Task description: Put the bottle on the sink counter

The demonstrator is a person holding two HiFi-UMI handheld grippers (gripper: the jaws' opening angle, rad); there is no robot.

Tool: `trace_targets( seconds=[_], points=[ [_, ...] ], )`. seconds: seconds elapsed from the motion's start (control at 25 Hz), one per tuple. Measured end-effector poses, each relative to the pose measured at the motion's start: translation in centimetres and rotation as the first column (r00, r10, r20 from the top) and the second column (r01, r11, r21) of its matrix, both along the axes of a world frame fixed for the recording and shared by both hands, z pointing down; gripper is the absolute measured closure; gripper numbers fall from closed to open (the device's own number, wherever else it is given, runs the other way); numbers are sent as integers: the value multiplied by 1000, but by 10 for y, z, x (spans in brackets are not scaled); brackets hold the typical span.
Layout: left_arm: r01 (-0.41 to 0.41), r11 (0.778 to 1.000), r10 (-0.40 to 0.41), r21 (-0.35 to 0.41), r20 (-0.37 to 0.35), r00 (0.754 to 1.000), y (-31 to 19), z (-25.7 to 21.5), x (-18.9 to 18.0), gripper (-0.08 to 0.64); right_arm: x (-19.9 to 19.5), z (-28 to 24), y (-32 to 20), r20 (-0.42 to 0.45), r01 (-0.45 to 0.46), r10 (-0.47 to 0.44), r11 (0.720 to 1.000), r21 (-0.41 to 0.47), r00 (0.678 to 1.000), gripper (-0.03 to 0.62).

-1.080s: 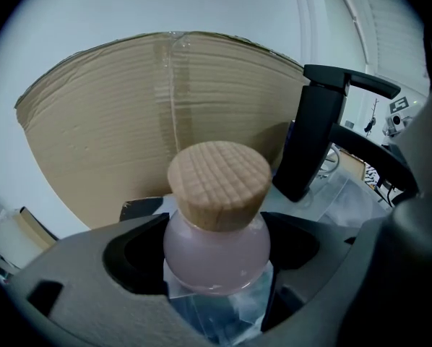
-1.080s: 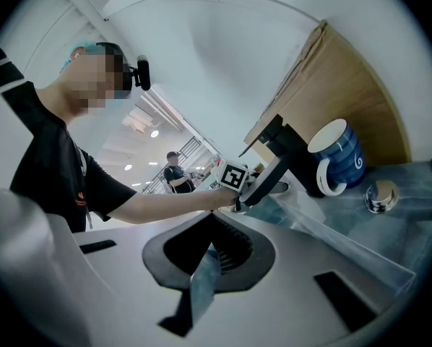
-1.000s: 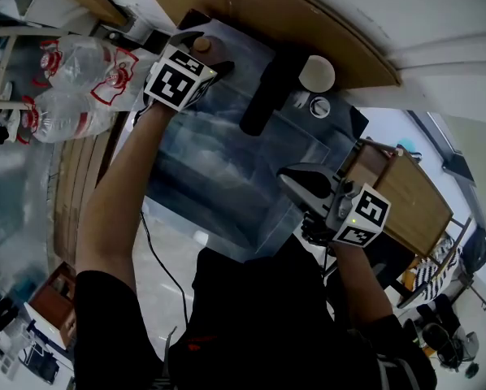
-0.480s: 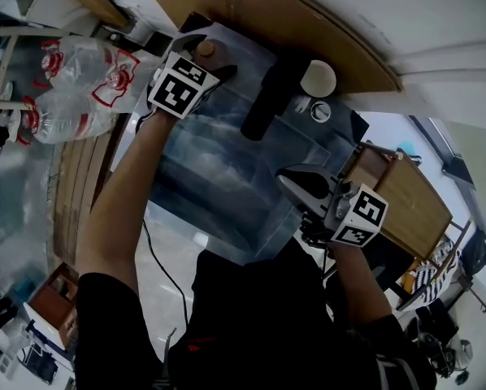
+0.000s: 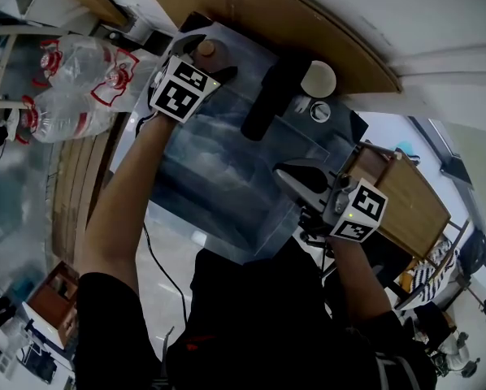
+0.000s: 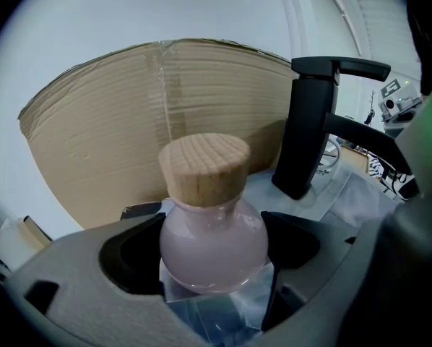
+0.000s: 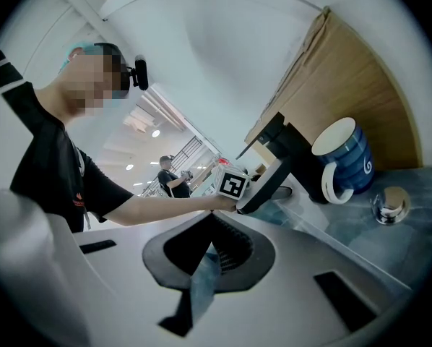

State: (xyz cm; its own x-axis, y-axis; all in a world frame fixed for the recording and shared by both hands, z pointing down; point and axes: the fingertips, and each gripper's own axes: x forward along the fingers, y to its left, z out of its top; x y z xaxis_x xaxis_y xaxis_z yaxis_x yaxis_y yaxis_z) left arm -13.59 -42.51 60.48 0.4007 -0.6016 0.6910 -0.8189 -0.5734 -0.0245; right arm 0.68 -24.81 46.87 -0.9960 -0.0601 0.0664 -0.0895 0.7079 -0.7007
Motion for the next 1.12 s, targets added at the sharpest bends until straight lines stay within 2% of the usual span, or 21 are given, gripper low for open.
trace_targets(
  seconds=[0.52,1.12],
  points=[
    [22,1000,-21,18,-19,1000,12,-13,-2,164,-8,-4,4,-1,17,-17,1000,9,1000,591],
    [87,995,-86,54,-20,996,37,-40,-11,164,-11,-13,17,-1,18,-18,999,30,1000,591]
  ],
)
